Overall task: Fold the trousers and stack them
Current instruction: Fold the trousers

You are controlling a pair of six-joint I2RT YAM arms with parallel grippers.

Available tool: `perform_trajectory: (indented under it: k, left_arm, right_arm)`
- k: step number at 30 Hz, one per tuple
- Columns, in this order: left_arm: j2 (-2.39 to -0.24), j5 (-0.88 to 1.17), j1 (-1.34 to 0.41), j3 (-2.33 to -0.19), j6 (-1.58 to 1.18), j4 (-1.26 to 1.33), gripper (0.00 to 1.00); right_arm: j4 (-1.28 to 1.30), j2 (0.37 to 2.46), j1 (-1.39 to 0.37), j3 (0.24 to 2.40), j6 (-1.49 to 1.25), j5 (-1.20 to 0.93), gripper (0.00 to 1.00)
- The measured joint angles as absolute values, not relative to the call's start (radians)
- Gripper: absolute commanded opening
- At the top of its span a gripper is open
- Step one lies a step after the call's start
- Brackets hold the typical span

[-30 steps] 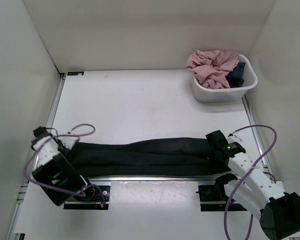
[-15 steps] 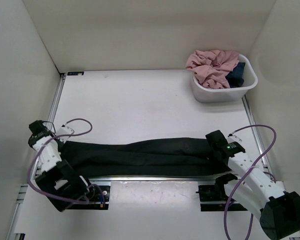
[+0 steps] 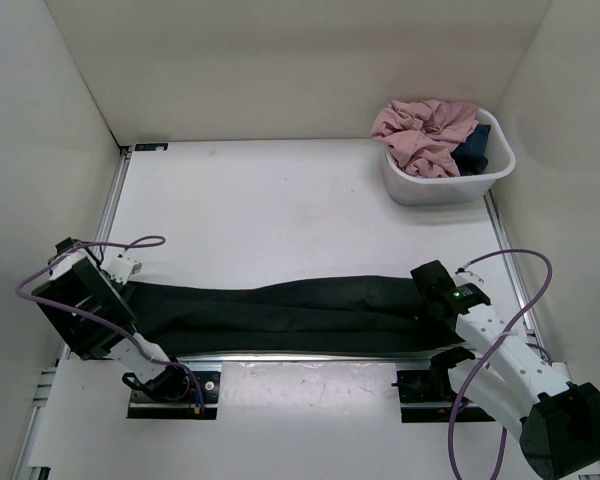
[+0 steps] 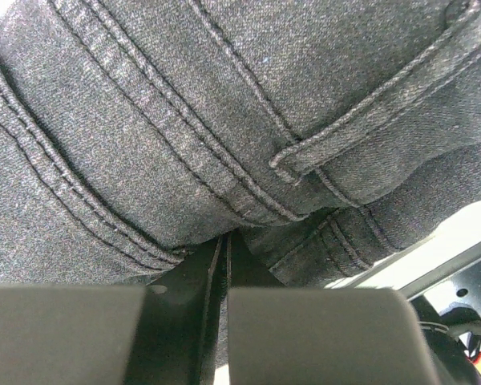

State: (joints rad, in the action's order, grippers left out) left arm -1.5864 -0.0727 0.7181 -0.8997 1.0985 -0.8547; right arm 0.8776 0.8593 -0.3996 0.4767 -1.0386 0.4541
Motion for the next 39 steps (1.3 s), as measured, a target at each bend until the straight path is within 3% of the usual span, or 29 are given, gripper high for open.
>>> perform_trajectory:
  k: [3,7,8,9,10,13,21,24,25,28,32,33,34,39]
  left_arm:
    - [-1.605,-0.073,0.718,-0.900,1.077,-0.855,0.44]
    - [-1.608,-0.070,0.718,-0.900,1.060,-0.862,0.33]
    - [-1.608,-0.068,0.718,-0.900,1.056,-0.864,0.28]
    - [-1.604,-0.065,0.718,-0.900,1.054,-0.867,0.16]
    - [-1.599,-0.061,0.718,-0.900,1.050,-0.870,0.14]
    - [-1.571,-0.055,0.718,-0.913,1.049,-0.876,0.14]
    - [-1.520,-0.035,0.718,-0.966,1.051,-0.875,0.38]
    - [-1.528,-0.037,0.718,-0.966,1.049,-0.871,0.41]
    - [-1.533,-0.038,0.718,-0.966,1.049,-0.870,0.51]
    - [-1.555,-0.039,0.718,-0.966,1.041,-0.862,0.56]
    - [-1.588,-0.036,0.718,-0.981,1.017,-0.866,0.46]
    - [-1.592,-0.033,0.718,-0.990,1.009,-0.864,0.33]
    - [-1.594,-0.029,0.718,-0.999,1.004,-0.864,0.28]
    - [-1.587,0.001,0.717,-1.015,0.988,-0.864,0.25]
  right_arm:
    - [0.885,0.864,-0.400,0.482,-1.039,0.455,0.00]
    - [0.890,0.876,-0.400,0.491,-1.037,0.458,0.00]
    - [0.891,0.877,-0.400,0.492,-1.037,0.458,0.00]
    - [0.891,0.878,-0.400,0.493,-1.037,0.458,0.00]
    - [0.891,0.880,-0.400,0.494,-1.037,0.458,0.00]
    - [0.891,0.893,-0.400,0.495,-1.037,0.459,0.00]
    - [0.891,0.906,-0.400,0.502,-1.034,0.461,0.00]
    - [0.891,0.906,-0.400,0.502,-1.032,0.462,0.00]
    - [0.891,0.906,-0.400,0.502,-1.032,0.462,0.00]
    - [0.892,0.906,-0.400,0.502,-1.032,0.463,0.00]
    - [0.892,0.905,-0.400,0.502,-1.032,0.464,0.00]
    - [0.892,0.905,-0.400,0.502,-1.032,0.464,0.00]
    - [0.892,0.905,-0.400,0.502,-1.032,0.464,0.00]
    - [0.892,0.905,-0.400,0.502,-1.032,0.465,0.00]
